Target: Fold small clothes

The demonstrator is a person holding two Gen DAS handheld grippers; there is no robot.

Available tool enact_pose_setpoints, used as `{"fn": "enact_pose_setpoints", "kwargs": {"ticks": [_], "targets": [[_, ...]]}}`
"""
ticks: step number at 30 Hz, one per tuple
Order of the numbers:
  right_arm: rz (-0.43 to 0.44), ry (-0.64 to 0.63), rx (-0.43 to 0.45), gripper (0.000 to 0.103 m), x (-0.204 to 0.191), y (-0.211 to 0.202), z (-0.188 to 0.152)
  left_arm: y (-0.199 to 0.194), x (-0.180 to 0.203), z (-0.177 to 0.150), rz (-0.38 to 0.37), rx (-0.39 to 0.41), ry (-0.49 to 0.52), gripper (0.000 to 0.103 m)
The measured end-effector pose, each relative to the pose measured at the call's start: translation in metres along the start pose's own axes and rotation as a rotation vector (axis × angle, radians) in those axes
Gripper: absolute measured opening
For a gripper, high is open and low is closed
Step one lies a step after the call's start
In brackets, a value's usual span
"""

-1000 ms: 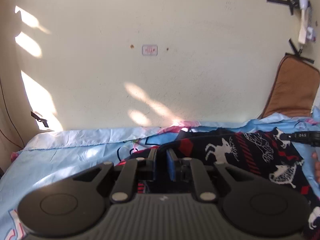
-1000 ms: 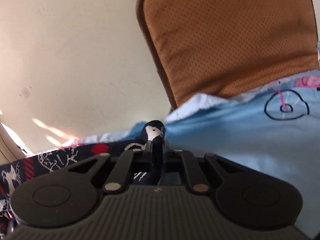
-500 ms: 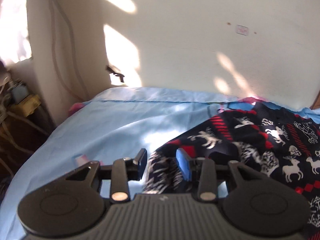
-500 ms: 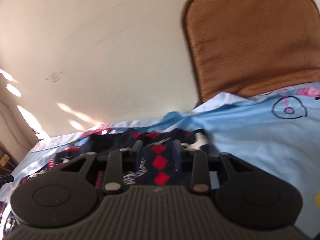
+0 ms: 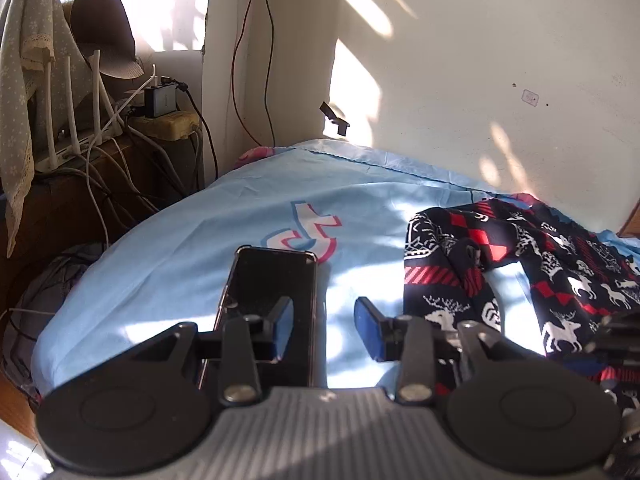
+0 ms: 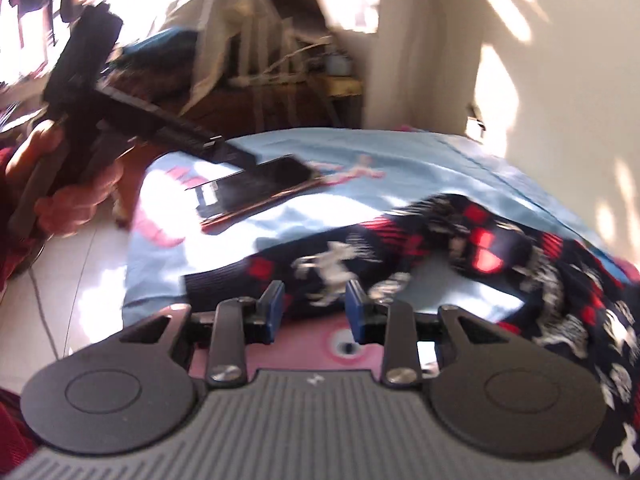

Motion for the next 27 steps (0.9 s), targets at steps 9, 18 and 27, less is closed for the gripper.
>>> {"fn": "enact_pose_setpoints", "kwargs": {"ticks": [9,18,27], "targets": [[0.031,-0.069,-0.105,0.041,-0.03,0.055,0.007,-0.028,-0.018,-0.018,-0.038,0.048,-0.028,0.04],[-0.062,0.217,0.081,0.008,0.065,-0.01,0.076,-0.026,-0.028,-0.009,-0.055,0.068,-0.073,0.041],[-0.624,0.589,0.41,0.008,0.301,-0.199,0.069,0.011,0.037,0.014,-0.143,0.039,0.02,0.045]]}}
Point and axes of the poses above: each gripper's, at about its wrist camera, not at the fingertips, and y roughly the way its jaws point, x to its right, z to its top, the point moved 7 cm from there along y, roughly the way its jaws point, and after that the axes turned 1 degree about y, right-handed, at the moved point
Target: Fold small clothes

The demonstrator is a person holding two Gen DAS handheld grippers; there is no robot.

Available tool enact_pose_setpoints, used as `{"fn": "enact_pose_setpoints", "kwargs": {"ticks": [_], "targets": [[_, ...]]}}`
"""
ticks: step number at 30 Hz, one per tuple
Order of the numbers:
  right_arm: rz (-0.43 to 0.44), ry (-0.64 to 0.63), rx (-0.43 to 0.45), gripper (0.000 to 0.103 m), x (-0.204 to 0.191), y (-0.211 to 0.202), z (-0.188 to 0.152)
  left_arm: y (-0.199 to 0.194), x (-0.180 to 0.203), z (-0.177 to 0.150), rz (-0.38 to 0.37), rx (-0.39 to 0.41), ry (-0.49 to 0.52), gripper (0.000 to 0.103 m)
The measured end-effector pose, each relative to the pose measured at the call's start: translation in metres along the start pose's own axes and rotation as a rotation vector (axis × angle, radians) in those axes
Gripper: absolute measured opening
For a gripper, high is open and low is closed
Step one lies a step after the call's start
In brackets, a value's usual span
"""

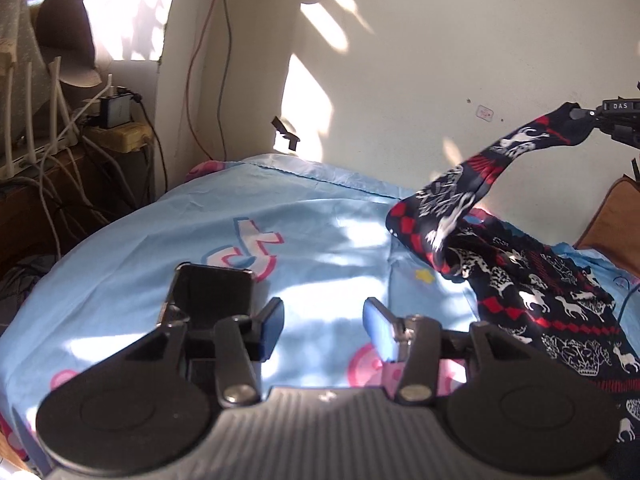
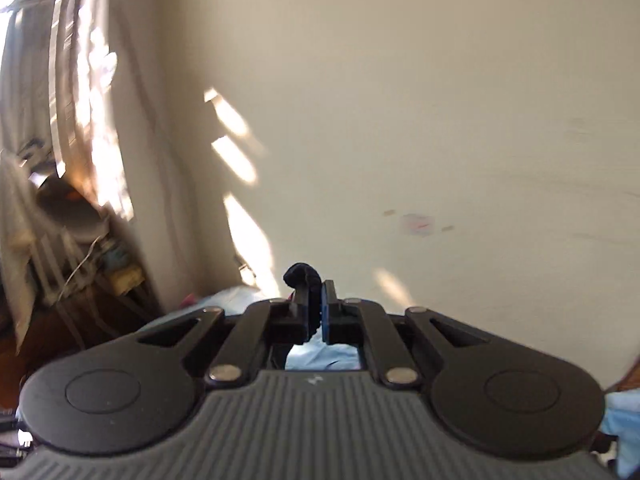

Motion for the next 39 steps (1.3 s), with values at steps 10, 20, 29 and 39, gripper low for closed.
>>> {"fn": "enact_pose_setpoints", "kwargs": {"ticks": [10,20,29,39], "targets": [[-0.254,0.389,-0.167,0.012,0.219,-0.057,-0.147,0.124,0.104,0.058,-0.203,-0.111,0.08,0.05],[-0.256,0.581,-0.179,0.061,0.263,-0.072,-0.186,0.244,0.165,0.066,-0.243,-0.283,0.091,0.026],[-0.286,0.552,-0.107,0.01,0.245,-0.071,-0.19,0.253,0.186,0.086,0.003,-0.129,0.314,0.011],[-0.301,0.5,-0.151,0.028,0.216,-0.108,-0.191,0.21,0.196,0.059,0.114,-0.124,0.509,0.036]]}}
Point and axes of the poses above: each gripper's, at about its wrist camera, not at the fingertips, and y roughly the way its jaws point, x to its right, z to its top, the point moved 7 cm from there along y, roughly the way its jaws point, and after that the axes turned 1 degree about y, right-handed, at the moved point
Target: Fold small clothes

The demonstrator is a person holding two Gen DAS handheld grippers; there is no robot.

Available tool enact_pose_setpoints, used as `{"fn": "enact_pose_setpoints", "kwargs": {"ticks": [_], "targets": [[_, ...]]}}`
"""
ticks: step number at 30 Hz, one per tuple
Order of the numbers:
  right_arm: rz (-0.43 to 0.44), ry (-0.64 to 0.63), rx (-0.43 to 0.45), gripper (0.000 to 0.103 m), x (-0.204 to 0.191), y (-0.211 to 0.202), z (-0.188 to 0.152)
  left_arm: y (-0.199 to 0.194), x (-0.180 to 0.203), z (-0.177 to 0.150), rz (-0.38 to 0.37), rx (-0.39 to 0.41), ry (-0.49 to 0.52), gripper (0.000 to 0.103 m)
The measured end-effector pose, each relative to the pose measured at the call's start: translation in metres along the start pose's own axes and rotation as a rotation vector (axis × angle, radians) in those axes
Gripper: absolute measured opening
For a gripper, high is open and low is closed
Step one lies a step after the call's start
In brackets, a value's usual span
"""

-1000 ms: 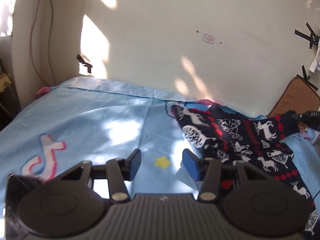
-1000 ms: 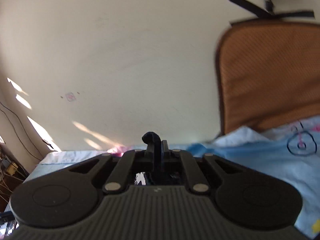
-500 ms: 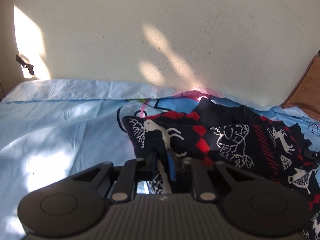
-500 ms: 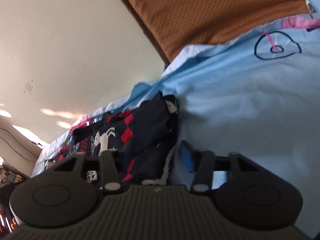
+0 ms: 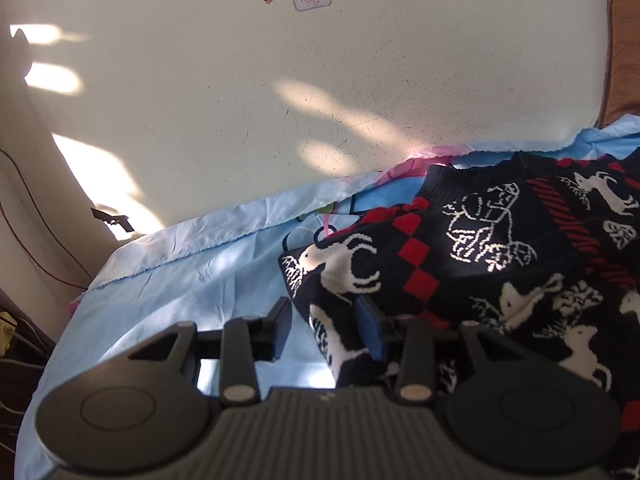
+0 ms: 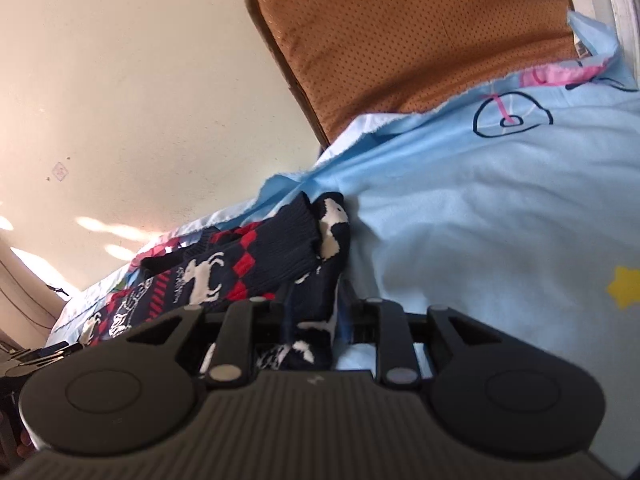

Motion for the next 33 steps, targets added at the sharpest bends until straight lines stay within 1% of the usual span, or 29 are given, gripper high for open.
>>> {"fn": "enact_pose_setpoints", "kwargs": {"ticks": [2,5,9,12,15,17,20,23,25,26,27,28,29,30,31,32,33], "targets": [[0.029,-0.031,-0.004,0.03,-0.009,-0.02,-0.014,-0.022,-0.001,-0.009,-0.021,0.011,-0.001,0.037],[0.067,-0.064,-0.023,0.031,-0.017,-0.049,-0.042,-0.052,-0.001,-0.034,-0.108,-0.011,-0.025,0.038],[0.106,-0.11,-0.067,0.031,-0.025,-0.083,-0.086,-0.097,-0.001,-0.077,-0.189,-0.025,-0.038,0.038],[0.125,-0.146,-0.07,0.032,-0.028,-0.109,-0.113,-0.128,0.002,-0.111,-0.259,-0.044,-0.064,0.039],[0.164,-0.153,-0.063,0.036,-0.027,-0.135,-0.135,-0.166,0.009,-0.151,-0.35,-0.055,-0.091,0.045],[0.173,-0.15,-0.058,0.038,-0.024,-0.147,-0.149,-0.188,0.014,-0.172,-0.401,-0.053,-0.105,0.05],[0.163,-0.143,-0.062,0.038,-0.015,-0.161,-0.166,-0.212,0.018,-0.199,-0.444,-0.062,-0.136,0.052],[0.17,-0.135,-0.068,0.038,-0.007,-0.173,-0.178,-0.223,0.022,-0.219,-0.468,-0.101,-0.182,0.052],[0.162,-0.139,-0.059,0.038,-0.002,-0.18,-0.181,-0.225,0.027,-0.227,-0.504,-0.125,-0.214,0.049],[0.148,-0.145,-0.05,0.039,0.0,-0.184,-0.182,-0.228,0.03,-0.229,-0.507,-0.118,-0.218,0.048],[0.134,-0.152,-0.042,0.04,0.002,-0.186,-0.183,-0.231,0.033,-0.229,-0.517,-0.115,-0.221,0.046],[0.127,-0.155,-0.036,0.042,0.005,-0.19,-0.186,-0.232,0.036,-0.23,-0.522,-0.117,-0.226,0.037],[0.136,-0.153,-0.042,0.042,0.006,-0.192,-0.188,-0.232,0.038,-0.23,-0.516,-0.119,-0.232,0.023],[0.155,-0.15,-0.06,0.042,0.007,-0.193,-0.192,-0.232,0.04,-0.23,-0.509,-0.122,-0.236,0.015],[0.172,-0.153,-0.088,0.041,0.006,-0.192,-0.198,-0.23,0.04,-0.229,-0.505,-0.129,-0.244,0.011],[0.191,-0.156,-0.121,0.034,0.005,-0.19,-0.204,-0.23,0.039,-0.229,-0.509,-0.131,-0.255,0.007],[0.206,-0.156,-0.129,0.026,0.004,-0.19,-0.208,-0.232,0.036,-0.227,-0.511,-0.128,-0.264,0.006]]}}
Point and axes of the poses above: each gripper's, at about its wrist camera, not at the fingertips, and y roughly the way its jaws point, x to its right, z to its top, the point moved 7 cm from there along y, roughly the way its jaws point, and after that the axes turned 1 degree about y, right-handed, at the moved point
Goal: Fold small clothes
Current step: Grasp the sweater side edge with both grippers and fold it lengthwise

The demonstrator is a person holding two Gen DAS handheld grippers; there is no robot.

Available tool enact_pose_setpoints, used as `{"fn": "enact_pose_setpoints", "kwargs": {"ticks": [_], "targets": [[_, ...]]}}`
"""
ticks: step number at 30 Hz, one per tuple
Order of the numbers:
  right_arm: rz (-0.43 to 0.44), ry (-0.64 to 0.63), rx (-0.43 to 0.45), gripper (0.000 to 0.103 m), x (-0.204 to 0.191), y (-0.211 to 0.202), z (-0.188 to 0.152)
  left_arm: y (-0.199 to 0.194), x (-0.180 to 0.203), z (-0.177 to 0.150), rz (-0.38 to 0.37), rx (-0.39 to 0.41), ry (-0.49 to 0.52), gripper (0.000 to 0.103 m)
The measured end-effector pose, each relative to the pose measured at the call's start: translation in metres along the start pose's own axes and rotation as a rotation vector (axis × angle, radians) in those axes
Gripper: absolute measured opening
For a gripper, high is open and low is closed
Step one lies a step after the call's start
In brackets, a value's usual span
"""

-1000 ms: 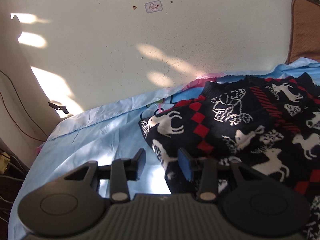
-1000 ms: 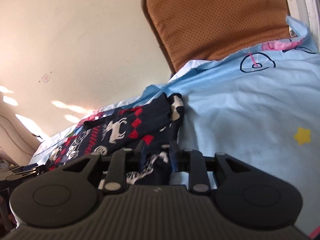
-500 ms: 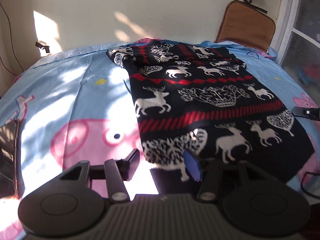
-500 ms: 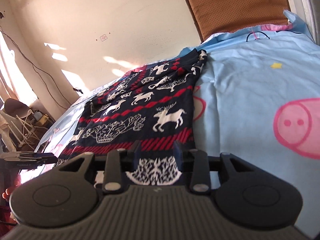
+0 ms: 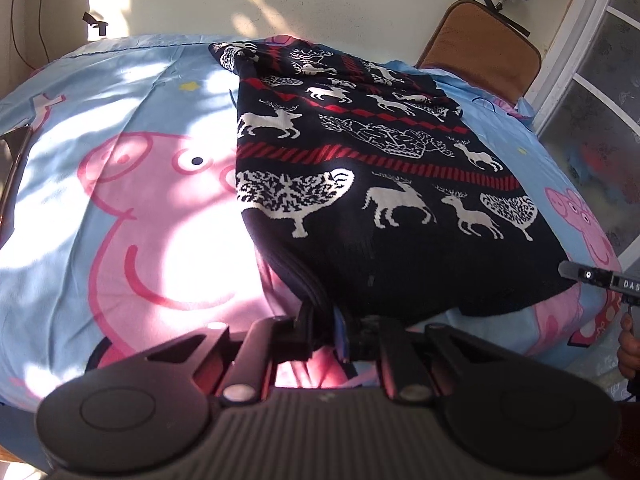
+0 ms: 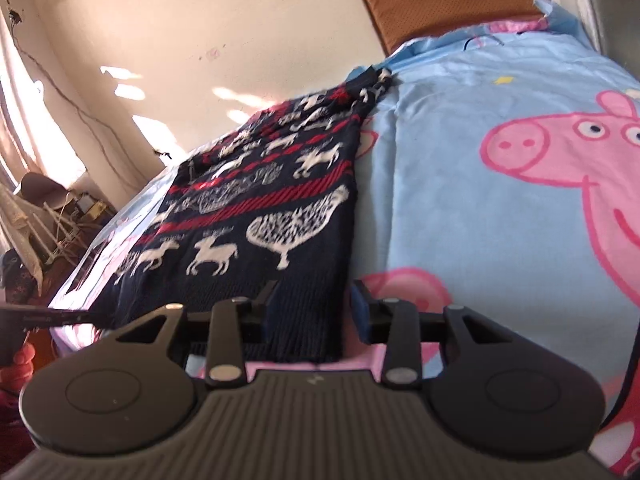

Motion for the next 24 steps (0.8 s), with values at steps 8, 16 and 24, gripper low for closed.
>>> {"fn": "enact_pose_setpoints", "kwargs": {"ticks": [8,16,24], "targets": [[0.182,0.101,0.116,0.008,-0.014,-0.016,0.037,-0.046,-0.03,0.058,-0.068,0.181,-0.156,0.006],[0.089,0.102,0.231,0.008,-0.004,0.033,0.141,0.0,-0.045,0.15,-0.028,0.238,-0.163,0.006],[-0.139,0.102,0.223,0.035,0.034,0.129,0.191,0.087,-0.073,0.207,0.229,0.168,-0.143,0.035]]}}
Point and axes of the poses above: each gripper's, at about its wrist camera, not at the fingertips, and y roughly the way its jaws point, x to its right, z to its top, the point moved 7 cm from there along y, roughly the way its jaws point, and after that the axes turned 1 degree about y, right-handed, at the moved point
